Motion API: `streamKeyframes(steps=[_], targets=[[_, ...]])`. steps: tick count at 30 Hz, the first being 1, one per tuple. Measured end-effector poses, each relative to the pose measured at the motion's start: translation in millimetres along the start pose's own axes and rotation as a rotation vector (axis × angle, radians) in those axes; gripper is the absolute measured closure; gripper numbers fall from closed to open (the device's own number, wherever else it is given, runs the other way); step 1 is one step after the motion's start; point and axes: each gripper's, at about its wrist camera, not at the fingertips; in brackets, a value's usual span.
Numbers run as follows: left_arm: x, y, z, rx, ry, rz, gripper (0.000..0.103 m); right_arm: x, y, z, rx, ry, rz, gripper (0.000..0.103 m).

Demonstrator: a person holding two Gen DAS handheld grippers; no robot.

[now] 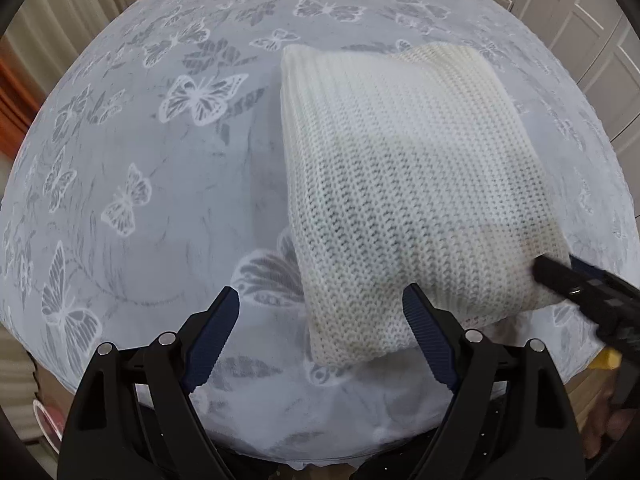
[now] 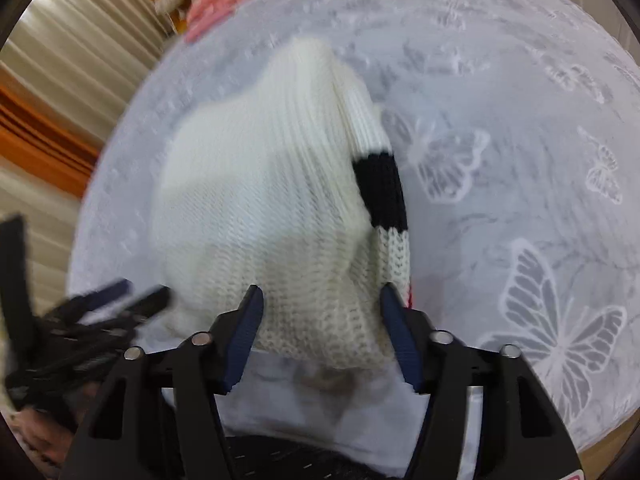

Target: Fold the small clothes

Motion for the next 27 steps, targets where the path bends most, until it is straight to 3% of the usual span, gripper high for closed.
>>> streamKeyframes(steps=[1, 6, 9, 12, 15, 19, 21, 24, 25, 26, 27], targets=[[-0.5, -0.5, 1.4, 0.005, 0.005, 0.005, 0.021, -0.7, -0.9, 6.0, 0.015, -0.020, 0.004, 0.090], [-1.5, -8.1, 15.6, 0.049, 0.063, 0.072, 0.022, -24.0, -6.0, -14.3, -0.049, -0.010, 0.094, 0.092], [1.4, -14.0, 32.6, 0.092, 0.059, 0.064, 0.020, -39.3, -12.4, 6.6, 0.001, -0.008, 0.114, 0.094], [4.6, -15.4, 34.9, 0.090, 0.044, 0.037, 0.020, -40.2, -6.4, -1.5, 0.005, 0.044, 0.146, 0.091], [10.9, -10.8, 13.3, 0.051, -0.025, 0.014, 0.021, -27.6, 6.0, -27.9, -0.051, 0.077, 0.130, 0.082], [23.2, 5.6, -14.2, -0.007, -0.138, -0.068, 0.018, -4.2, 48.7, -53.8, -0.141, 0.084, 0.038, 0.049], [23.9, 18.7, -18.8, -0.028, -0.147, -0.090, 0.016, 3.4, 69.0, -44.3, -0.137, 0.090, 0.016, 0.045], [19.6, 39.0, -14.0, -0.038, -0.108, -0.088, 0.016, 9.1, 94.7, -4.6, -0.070, 0.044, -0.017, 0.045], [18.2, 43.9, -12.8, -0.043, -0.100, -0.084, 0.016, 10.5, 97.3, 8.9, -0.048, 0.037, -0.026, 0.057], [17.1, 47.8, -12.1, -0.046, -0.096, -0.080, 0.016, 13.9, 98.0, 20.1, -0.028, 0.039, -0.051, 0.080], [16.4, 50.3, -12.5, -0.047, -0.094, -0.075, 0.016, 16.4, 96.8, 19.5, -0.031, 0.019, -0.067, 0.081]])
Point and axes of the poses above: each gripper's, at about its wrist camera, not at the fingertips, and z roughly the way its jaws point, x to its left, y to its top, and after that the axes turned 1 degree about -x, right-handed
